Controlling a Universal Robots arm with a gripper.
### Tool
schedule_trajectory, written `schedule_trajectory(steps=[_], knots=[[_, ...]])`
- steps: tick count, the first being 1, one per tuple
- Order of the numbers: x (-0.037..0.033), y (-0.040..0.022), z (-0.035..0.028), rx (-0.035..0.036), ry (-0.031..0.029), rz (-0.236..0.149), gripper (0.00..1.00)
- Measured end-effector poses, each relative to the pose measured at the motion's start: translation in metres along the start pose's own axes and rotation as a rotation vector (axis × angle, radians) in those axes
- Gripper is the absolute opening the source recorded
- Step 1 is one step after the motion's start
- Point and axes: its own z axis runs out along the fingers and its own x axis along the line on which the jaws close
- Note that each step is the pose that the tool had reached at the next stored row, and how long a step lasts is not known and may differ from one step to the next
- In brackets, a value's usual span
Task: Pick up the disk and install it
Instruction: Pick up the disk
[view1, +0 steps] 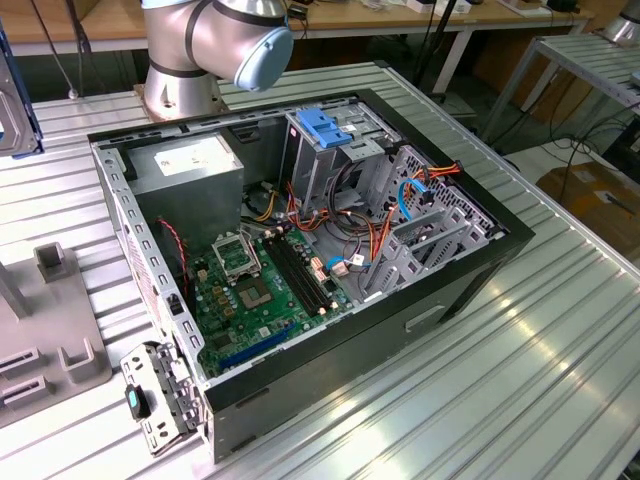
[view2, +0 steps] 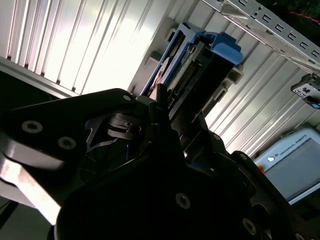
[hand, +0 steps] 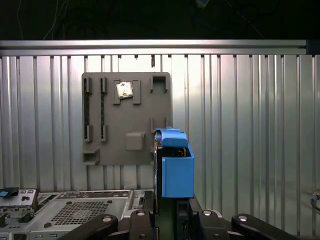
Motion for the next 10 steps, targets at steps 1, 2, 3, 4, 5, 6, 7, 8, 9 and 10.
schedule_trajectory(steps=[1,2,3,4,5,6,7,8,9,10], knots=[[0.0000,-0.0011,0.0000,0.0000,0.0000,0.000,0.35],[-0.0001,-0.0056,0.0000,-0.0001,0.0000,0.000,0.35],[-0.0002,-0.0088,0.0000,0.0000,0.0000,0.000,0.35],[-0.0002,-0.0098,0.0001,-0.0001,0.0000,0.000,0.35],[-0.0003,-0.0108,0.0000,-0.0001,0.0000,0.000,0.35],[-0.0003,-0.0131,0.0001,0.0000,0.0000,0.000,0.35],[-0.0003,-0.0151,0.0001,-0.0001,0.0000,0.000,0.35],[-0.0004,-0.0160,0.0001,-0.0001,0.0000,0.000,0.35],[-0.0004,-0.0169,0.0001,0.0000,0.0000,0.000,0.35],[-0.0004,-0.0179,0.0001,-0.0001,0.0000,0.000,0.35]])
